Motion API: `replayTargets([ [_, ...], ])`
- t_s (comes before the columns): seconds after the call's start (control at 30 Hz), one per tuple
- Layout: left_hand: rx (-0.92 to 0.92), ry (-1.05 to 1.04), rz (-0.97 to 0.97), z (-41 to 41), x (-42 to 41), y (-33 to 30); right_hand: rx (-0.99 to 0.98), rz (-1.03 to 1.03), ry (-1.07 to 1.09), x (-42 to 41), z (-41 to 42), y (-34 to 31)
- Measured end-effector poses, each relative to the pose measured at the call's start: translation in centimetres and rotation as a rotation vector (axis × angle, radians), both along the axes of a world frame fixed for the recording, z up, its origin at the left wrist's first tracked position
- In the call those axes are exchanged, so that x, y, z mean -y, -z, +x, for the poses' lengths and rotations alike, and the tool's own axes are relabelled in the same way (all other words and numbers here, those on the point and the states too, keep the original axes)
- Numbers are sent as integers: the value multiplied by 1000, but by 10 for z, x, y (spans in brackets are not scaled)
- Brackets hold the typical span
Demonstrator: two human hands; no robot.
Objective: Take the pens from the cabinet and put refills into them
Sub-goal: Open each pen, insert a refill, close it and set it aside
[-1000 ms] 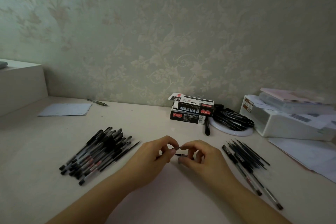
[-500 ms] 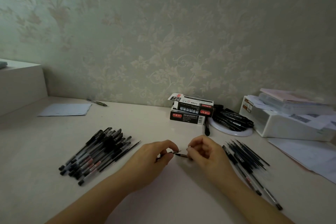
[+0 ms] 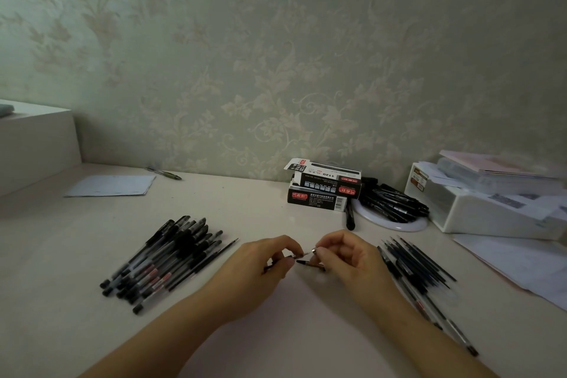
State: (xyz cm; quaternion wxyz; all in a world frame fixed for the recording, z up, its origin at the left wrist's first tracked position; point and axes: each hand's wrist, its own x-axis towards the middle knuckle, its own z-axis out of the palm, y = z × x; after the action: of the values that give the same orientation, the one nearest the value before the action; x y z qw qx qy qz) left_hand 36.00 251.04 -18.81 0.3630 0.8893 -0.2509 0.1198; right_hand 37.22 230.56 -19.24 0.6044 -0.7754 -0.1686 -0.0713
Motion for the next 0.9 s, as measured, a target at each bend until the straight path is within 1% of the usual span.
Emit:
replayTargets([
  [0.13, 14, 19, 15, -1, 2, 1, -18, -78, -62, -3, -3, 1],
  [0.33, 8, -15, 12, 0, 0, -1, 11, -45, 5, -1, -2, -1],
  [0.53, -5, 19, 4, -2, 3, -1, 11, -116, -56, -2, -3, 1],
  [0.67, -22, 21, -10, -3, 4, -1, 13, -125, -74, -2, -3, 1],
  [0.9, 59, 9, 57, -4, 5, -2, 17, -164, -86, -1, -2, 1],
])
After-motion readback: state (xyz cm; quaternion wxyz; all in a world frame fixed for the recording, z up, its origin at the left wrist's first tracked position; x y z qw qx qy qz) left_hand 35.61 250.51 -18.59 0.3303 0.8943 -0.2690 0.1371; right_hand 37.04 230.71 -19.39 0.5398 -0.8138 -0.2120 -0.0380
